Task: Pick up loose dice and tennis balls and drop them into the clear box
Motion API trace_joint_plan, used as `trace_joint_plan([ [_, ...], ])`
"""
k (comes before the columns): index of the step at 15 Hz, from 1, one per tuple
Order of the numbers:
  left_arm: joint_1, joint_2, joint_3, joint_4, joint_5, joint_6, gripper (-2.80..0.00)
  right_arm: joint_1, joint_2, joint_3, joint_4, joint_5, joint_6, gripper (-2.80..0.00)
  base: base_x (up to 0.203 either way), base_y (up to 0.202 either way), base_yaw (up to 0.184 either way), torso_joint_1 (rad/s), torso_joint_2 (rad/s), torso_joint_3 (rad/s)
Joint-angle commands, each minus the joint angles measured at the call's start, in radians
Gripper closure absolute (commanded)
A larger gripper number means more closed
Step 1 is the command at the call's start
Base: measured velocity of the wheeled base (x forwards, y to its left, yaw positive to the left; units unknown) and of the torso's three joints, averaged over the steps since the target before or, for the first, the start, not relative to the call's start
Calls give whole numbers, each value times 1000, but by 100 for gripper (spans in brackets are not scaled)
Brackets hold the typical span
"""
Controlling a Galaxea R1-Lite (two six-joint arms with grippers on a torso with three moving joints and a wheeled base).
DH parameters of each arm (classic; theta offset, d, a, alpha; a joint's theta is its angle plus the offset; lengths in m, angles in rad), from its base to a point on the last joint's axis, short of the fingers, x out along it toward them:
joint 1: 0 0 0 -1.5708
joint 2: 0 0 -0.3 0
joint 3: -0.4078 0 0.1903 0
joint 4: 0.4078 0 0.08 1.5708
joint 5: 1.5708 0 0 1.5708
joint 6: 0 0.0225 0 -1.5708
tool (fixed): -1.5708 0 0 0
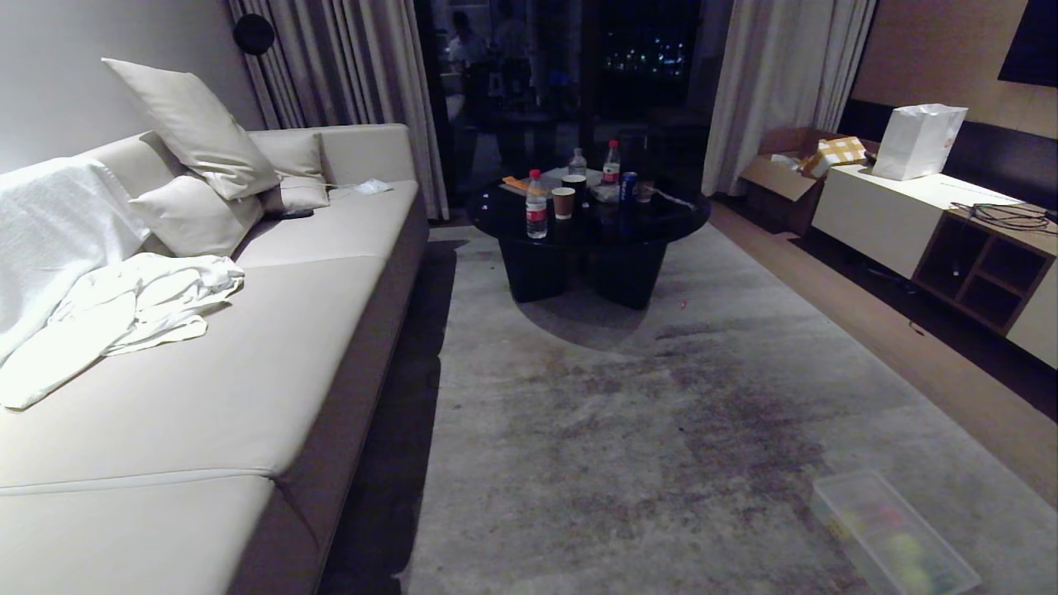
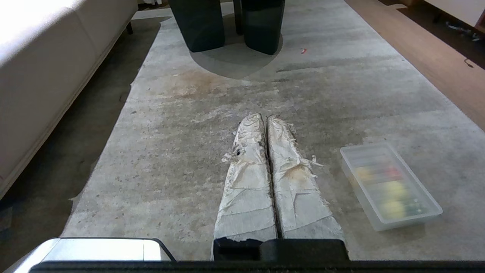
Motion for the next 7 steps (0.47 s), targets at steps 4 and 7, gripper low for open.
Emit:
trace_joint_plan([
  [4, 0, 2, 2, 0, 0, 0, 0, 0, 1, -1, 1, 0, 1, 0, 0, 0, 0, 0, 0, 0],
  [7, 0, 2, 2, 0, 0, 0, 0, 0, 1, 0, 1, 0, -1, 0, 0, 0, 0, 0, 0, 0],
])
